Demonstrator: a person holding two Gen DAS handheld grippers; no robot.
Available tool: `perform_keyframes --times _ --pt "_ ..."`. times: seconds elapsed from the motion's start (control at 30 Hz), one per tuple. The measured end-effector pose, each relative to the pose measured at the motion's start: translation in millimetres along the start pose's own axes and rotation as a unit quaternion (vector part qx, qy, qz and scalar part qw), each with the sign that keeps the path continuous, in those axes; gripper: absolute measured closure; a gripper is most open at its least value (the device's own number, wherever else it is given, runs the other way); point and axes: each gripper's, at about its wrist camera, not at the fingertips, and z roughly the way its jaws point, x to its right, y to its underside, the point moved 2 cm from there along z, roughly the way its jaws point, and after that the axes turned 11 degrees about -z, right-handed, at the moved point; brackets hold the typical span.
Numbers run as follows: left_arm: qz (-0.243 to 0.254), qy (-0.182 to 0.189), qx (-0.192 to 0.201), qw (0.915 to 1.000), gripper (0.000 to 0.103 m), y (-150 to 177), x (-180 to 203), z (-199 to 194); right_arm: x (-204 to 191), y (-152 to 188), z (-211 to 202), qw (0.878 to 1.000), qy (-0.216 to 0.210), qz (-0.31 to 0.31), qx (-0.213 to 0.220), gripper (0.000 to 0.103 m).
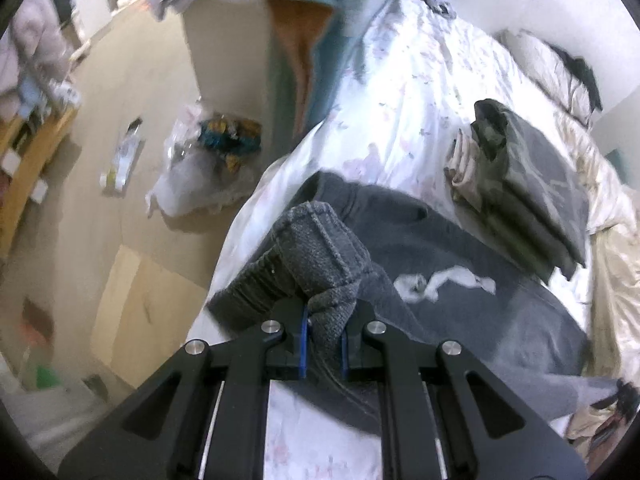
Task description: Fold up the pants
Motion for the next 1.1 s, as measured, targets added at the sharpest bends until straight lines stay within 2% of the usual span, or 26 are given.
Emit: perform_keyframes --times 0.1,0.2,0.3,0.4,0.47,0.53,0.67,0.7,0.73,0.77,0.8,0.83,0.87,0.93,0.97,1.03,1.1 --pt "0.013 -0.014 -0.008 0.9998 0.094 -23 26 33 -23 -16 57 0.999 0.014 -0.028 -0.045 0.102" --pt "0.02 -0.027 -0.031 0.9989 0.094 -43 46 70 -58 -27 116 0.993 0.043 -0.081 -0.071 0.102" --pt "0.035 -0.038 -0.043 0.9977 0.094 -60 61 97 -82 -32 164 0.988 0.055 -0.108 -0.093 0.102" --pt "0.056 -0.063 -0.061 0.9946 0.091 -70 74 124 -99 -29 208 0.979 0.077 -0.14 -0.123 0.102" --pt "0.072 -0.08 -0.073 0.9915 0.088 -74 79 140 -105 -26 224 0.977 0.085 -0.148 -0.129 0.102" --pt "0.075 -0.081 -0.078 0.9908 0.086 -76 81 149 -106 -21 236 0.974 0.094 -0.153 -0.136 0.101" --pt "0.046 -0.055 -0.086 0.9938 0.079 -81 74 148 -111 -15 236 0.969 0.09 -0.182 -0.142 0.092" --pt "0.043 -0.043 -0.088 0.9942 0.069 -81 71 147 -113 -15 230 0.968 0.085 -0.193 -0.136 0.091" --pt "0.042 -0.027 -0.09 0.9947 0.043 -82 71 145 -114 -15 224 0.966 0.086 -0.205 -0.133 0.084" --pt "0.043 -0.019 -0.088 0.995 0.026 -83 69 141 -114 -14 217 0.965 0.086 -0.212 -0.131 0.069" --pt "0.048 -0.023 -0.081 0.9953 0.008 -82 68 138 -113 -14 208 0.966 0.078 -0.213 -0.127 0.059" --pt "0.052 -0.026 -0.07 0.9959 0.008 -84 65 133 -114 -14 198 0.967 0.069 -0.213 -0.12 0.044" --pt "0.054 -0.024 -0.061 0.9964 0.008 -86 63 129 -114 -14 188 0.968 0.065 -0.216 -0.11 0.04" --pt "0.049 -0.022 -0.049 0.9974 0.008 -90 54 118 -118 -13 163 0.968 0.058 -0.23 -0.085 0.04" --pt "0.049 -0.016 -0.031 0.9982 0.008 -89 51 109 -121 -11 147 0.97 0.042 -0.229 -0.07 0.04" --pt "0.086 -0.006 -0.002 0.9962 0.008 -82 54 95 -135 -8 125 0.972 -0.01 -0.23 -0.05 0.04" --pt "0.161 -0.009 0.04 0.9861 0.008 -70 65 83 -167 15 99 0.961 -0.096 -0.257 -0.037 0.04"
